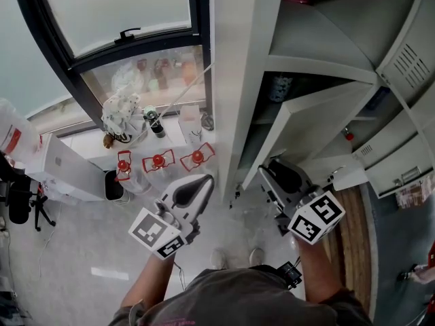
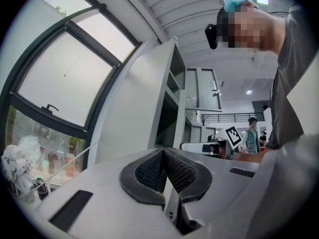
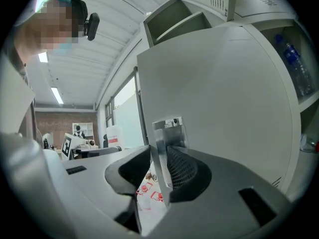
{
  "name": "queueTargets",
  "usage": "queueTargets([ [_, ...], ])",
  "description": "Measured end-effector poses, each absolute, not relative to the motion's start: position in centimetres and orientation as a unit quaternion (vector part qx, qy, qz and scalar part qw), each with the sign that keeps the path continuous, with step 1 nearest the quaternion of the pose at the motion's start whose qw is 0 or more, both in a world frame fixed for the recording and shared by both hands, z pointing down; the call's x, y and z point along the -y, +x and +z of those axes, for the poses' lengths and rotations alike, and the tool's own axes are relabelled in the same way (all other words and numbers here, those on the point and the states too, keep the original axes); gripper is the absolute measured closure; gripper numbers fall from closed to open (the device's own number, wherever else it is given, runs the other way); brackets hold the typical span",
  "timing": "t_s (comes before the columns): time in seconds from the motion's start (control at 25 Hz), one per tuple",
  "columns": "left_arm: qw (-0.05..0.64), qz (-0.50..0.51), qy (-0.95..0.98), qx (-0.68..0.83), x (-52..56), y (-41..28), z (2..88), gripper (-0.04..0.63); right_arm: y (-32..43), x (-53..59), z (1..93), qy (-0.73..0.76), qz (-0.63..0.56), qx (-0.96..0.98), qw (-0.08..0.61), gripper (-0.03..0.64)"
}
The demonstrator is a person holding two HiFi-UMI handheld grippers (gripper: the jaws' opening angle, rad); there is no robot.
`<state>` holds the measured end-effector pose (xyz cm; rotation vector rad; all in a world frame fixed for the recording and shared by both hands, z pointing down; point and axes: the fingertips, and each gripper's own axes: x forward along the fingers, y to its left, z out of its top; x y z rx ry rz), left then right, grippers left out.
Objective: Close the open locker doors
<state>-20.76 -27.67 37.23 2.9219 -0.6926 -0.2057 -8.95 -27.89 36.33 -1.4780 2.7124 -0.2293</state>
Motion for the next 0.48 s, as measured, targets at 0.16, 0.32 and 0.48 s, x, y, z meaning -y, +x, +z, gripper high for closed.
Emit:
queueTargets([
  [0.16,0.067,-0.068,0.968,0.231,28.2,-21.0,37.2,0.586,-9.1,28.6,36.3,-0.482,-0.074,-0.873,0.02,0.514],
  [0.32,0.068,-0.068,0.968,0.232,28.7,-21.2,37.4,0.586,-9.3,29.5,36.3,-0.485,-0.074,-0.871,0.017,0.516],
  [0.48,0.068,-0.067,0.968,0.233,29.1,-21.4,37.4,0.586,-9.4,30.3,36.2,-0.489,-0.074,-0.869,0.015,0.52],
])
